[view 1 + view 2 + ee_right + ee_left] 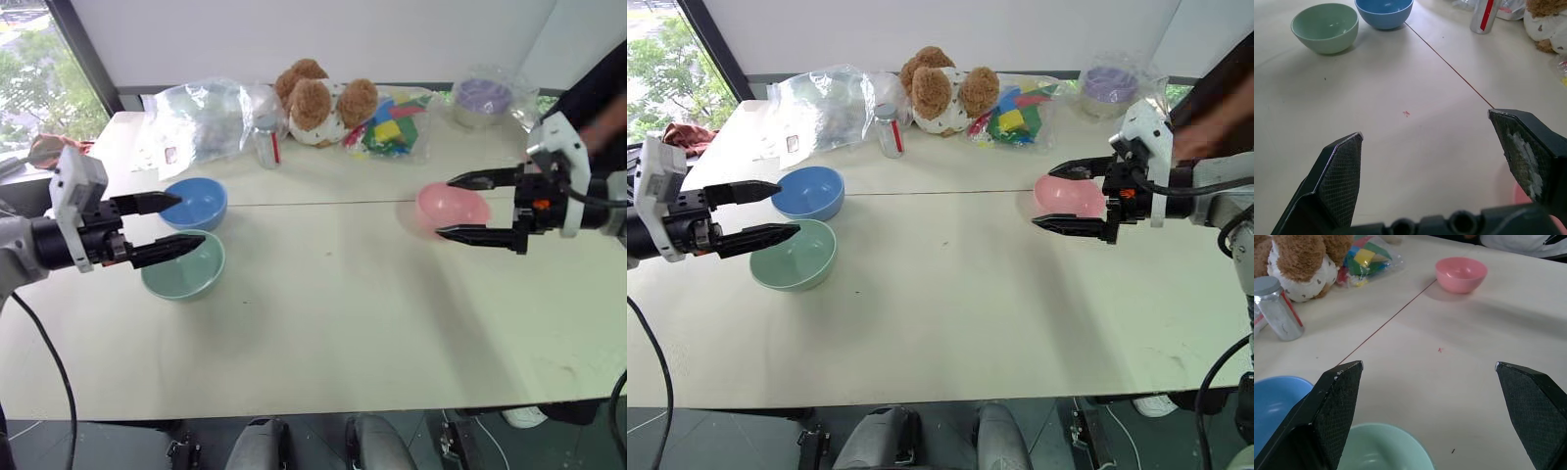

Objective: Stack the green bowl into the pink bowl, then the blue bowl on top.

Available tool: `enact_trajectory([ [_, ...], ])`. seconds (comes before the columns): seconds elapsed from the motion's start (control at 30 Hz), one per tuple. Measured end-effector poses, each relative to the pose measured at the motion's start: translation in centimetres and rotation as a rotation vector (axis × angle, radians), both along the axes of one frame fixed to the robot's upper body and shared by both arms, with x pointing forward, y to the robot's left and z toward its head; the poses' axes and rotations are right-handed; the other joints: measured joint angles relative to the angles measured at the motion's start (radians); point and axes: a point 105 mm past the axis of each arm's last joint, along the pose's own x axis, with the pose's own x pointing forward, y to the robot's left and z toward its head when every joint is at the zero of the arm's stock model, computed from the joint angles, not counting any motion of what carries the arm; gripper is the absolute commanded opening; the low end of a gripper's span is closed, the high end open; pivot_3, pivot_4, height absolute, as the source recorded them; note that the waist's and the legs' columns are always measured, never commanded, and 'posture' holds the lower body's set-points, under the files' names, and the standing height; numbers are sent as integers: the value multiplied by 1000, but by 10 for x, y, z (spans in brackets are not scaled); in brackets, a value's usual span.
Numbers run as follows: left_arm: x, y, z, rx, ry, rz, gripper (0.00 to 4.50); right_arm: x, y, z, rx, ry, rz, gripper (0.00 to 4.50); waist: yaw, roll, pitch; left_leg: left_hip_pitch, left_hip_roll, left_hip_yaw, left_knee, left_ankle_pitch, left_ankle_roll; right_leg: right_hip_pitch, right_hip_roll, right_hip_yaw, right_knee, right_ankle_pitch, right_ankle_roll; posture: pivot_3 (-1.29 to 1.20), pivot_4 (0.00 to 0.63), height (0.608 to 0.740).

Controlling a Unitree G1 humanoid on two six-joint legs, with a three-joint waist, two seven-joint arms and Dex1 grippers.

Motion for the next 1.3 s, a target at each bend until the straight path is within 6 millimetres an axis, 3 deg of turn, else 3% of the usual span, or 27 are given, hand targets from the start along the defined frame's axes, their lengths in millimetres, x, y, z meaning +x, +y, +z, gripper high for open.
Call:
enact_trajectory([
  [0.43,1,-1,9,15,-21,7,4484,4,14,1,25,-18,30,4500,0,0,0,0,0,0,0,0,0,0,0,0,0,0,0,0,150,740],
  [1.07,-2,1,-1,36,35,9,4484,15,12,-7,3,-16,-42,4500,0,0,0,0,0,0,0,0,0,0,0,0,0,0,0,0,150,740],
  [1.3,-3,0,-2,51,25,7,4484,31,6,-18,-22,8,-120,4500,-1,0,0,0,0,0,0,0,0,-1,0,0,0,0,0,0,150,740],
])
